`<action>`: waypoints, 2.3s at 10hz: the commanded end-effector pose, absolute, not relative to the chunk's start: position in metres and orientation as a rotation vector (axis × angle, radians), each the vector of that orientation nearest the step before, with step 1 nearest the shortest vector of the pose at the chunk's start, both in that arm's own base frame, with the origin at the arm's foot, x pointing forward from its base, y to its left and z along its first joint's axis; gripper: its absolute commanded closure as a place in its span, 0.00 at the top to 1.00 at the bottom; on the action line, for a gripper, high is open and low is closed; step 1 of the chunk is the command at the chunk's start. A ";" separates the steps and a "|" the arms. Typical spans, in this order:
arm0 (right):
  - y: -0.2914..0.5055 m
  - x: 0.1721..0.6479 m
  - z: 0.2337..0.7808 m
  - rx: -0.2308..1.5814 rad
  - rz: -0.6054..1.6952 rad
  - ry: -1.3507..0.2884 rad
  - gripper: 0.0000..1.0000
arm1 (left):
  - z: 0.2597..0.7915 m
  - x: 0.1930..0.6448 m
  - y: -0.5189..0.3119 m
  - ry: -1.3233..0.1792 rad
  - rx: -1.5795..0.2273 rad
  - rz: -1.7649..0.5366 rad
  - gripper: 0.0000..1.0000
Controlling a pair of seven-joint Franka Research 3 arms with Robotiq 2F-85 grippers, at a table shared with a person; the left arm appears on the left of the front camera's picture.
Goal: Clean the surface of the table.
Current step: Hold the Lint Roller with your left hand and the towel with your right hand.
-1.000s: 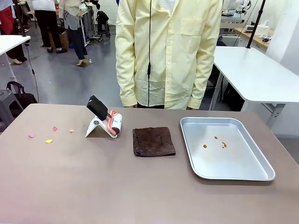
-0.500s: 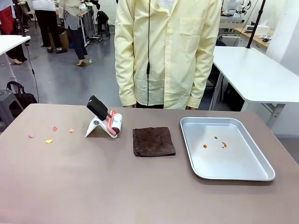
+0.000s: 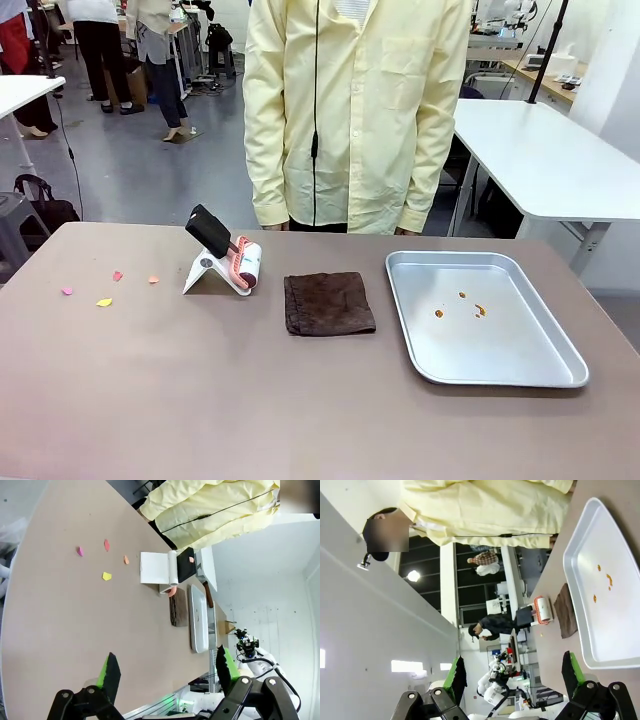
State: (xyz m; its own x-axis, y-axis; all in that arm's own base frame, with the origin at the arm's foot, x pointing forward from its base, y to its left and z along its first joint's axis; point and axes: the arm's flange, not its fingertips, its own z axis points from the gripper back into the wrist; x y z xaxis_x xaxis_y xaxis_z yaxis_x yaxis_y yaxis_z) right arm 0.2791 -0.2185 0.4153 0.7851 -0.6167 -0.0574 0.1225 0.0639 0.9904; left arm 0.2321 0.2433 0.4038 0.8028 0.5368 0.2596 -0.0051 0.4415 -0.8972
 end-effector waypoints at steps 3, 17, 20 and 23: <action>-0.166 0.293 0.447 1.274 -0.488 -0.466 1.00 | 0.449 0.253 0.199 -0.579 -0.902 0.203 1.00; 0.266 0.328 0.385 0.653 -0.035 -0.060 1.00 | 0.477 0.461 -0.015 -0.119 -0.656 -0.155 1.00; 0.260 0.322 0.374 0.652 -0.020 -0.056 1.00 | 0.467 0.461 -0.018 -0.124 -0.652 -0.156 1.00; 0.250 0.331 0.377 0.649 -0.004 -0.034 1.00 | 0.464 0.461 -0.016 -0.102 -0.632 -0.142 1.00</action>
State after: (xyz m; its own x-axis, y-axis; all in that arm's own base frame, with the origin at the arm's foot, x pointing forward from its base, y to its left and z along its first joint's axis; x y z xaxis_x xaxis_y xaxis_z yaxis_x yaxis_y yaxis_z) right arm 0.3273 0.2555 0.3776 0.9993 -0.0043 0.0380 -0.0195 0.7961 0.6048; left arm 0.4608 -0.0170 0.4644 0.9851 -0.1015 0.1390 0.1642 0.7964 -0.5821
